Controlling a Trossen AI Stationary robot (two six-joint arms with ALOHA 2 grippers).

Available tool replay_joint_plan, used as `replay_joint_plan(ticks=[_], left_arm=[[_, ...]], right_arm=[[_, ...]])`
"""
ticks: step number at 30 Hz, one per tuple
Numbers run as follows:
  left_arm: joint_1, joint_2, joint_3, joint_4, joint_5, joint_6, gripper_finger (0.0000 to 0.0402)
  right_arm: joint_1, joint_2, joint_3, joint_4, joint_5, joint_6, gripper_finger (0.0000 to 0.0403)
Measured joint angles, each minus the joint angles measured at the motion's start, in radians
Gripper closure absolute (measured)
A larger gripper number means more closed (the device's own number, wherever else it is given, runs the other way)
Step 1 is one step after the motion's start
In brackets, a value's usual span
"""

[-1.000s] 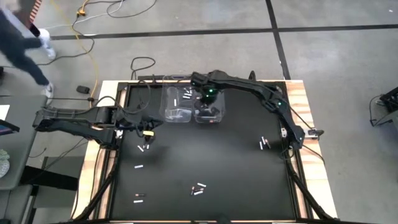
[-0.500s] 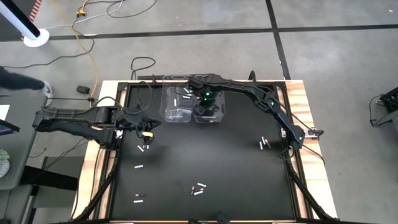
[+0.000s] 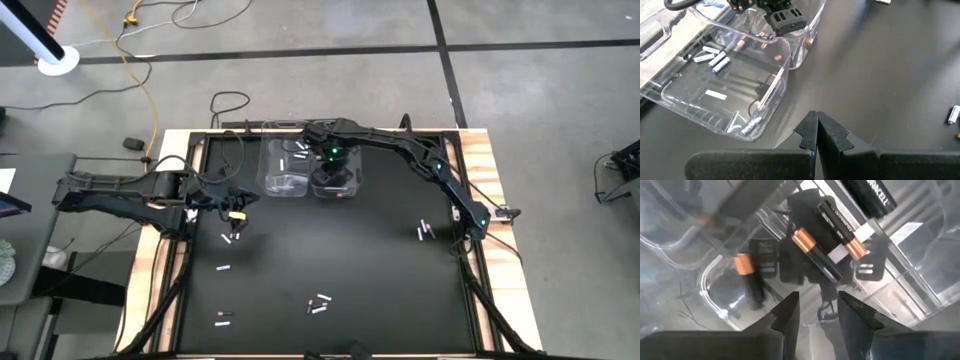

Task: Sort batteries
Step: Put the black battery into the right transparent bin

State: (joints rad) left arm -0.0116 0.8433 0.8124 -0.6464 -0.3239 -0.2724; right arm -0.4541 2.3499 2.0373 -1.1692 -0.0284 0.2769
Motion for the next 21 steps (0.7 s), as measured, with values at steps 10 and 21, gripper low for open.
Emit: replay_joint_plan(ticks=[10,21], left_arm=[[0.000,0.000,0.000,-0.001,-0.001,0.000,0.0401],[0.000,0.001,0.000,-0.023,-0.001,-0.036,0.0401]], right_arm=[[-0.011,-0.114,0.000,-0.009,0.000,-0.013,0.0256],[-0.003,-0.398,-0.005,-0.093,0.028,-0.015,0.0266]])
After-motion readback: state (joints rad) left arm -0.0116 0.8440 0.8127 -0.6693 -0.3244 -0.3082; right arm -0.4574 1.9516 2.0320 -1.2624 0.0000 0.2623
